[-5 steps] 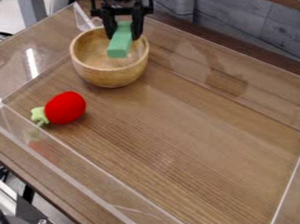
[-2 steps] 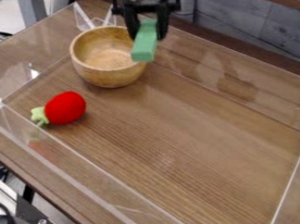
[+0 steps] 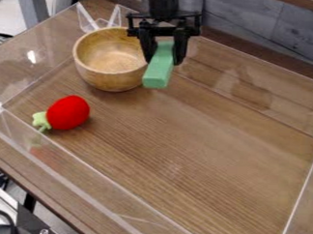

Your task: Remove the green stick from the brown bowl and put it on the table

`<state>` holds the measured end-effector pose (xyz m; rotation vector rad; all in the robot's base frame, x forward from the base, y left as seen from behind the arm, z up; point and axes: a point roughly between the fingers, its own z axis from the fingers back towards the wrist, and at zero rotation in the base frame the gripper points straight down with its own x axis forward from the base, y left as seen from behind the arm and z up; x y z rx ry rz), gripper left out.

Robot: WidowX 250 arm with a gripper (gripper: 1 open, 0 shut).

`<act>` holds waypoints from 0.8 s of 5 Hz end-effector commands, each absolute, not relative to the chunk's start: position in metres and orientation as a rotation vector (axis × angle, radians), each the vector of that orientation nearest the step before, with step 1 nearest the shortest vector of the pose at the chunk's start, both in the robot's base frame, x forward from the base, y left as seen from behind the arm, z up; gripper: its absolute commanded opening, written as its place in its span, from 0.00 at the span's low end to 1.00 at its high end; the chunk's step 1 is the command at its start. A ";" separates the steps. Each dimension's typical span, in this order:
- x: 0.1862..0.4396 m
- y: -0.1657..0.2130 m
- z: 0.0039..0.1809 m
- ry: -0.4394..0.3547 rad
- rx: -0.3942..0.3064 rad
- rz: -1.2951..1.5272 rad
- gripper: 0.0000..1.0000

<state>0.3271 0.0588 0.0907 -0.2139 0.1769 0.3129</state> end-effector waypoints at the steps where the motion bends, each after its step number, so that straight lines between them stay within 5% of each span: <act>1: 0.329 0.061 0.111 0.096 -0.206 0.271 0.00; 4: 0.328 0.057 0.091 0.082 -0.219 0.370 0.00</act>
